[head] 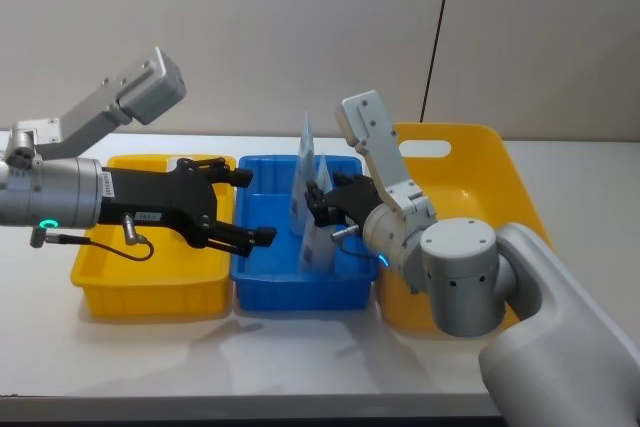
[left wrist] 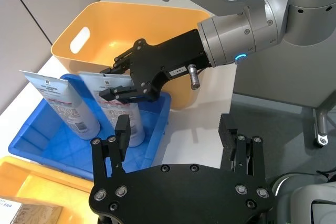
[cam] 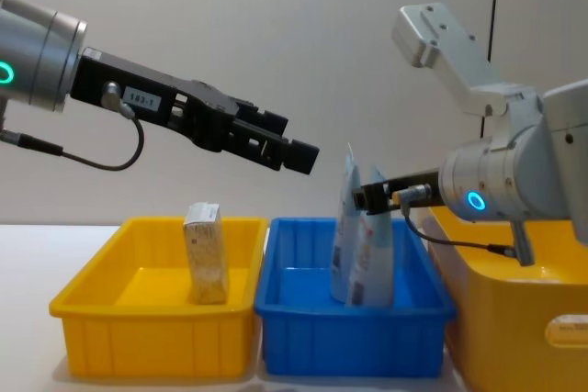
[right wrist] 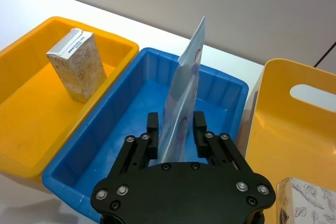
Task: Bimanual collaborative sorting of washing and personal care products
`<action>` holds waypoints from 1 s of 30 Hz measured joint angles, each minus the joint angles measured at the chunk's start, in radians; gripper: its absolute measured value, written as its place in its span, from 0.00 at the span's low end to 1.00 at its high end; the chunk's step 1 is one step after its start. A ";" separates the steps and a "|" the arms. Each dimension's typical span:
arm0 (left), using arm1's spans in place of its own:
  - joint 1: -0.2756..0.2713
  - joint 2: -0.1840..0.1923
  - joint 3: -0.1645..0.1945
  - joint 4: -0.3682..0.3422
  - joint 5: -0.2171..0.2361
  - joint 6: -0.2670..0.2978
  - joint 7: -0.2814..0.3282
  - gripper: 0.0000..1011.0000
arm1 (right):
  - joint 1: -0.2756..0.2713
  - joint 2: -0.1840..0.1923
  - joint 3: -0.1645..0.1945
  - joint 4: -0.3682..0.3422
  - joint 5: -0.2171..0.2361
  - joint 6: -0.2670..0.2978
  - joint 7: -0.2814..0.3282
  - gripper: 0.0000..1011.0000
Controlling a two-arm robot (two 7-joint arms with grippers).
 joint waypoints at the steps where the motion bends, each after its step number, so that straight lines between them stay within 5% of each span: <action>1: 0.000 0.000 0.000 0.000 0.000 0.000 0.000 0.99 | 0.000 0.000 0.000 0.001 0.000 0.000 0.000 0.35; 14: 0.000 0.000 0.000 0.000 0.000 0.000 0.000 0.99 | 0.001 -0.001 0.000 0.004 -0.002 0.000 0.000 0.01; 30: 0.000 0.000 0.000 0.000 0.000 0.000 0.000 0.99 | -0.030 0.014 0.029 -0.083 -0.002 -0.012 -0.004 0.00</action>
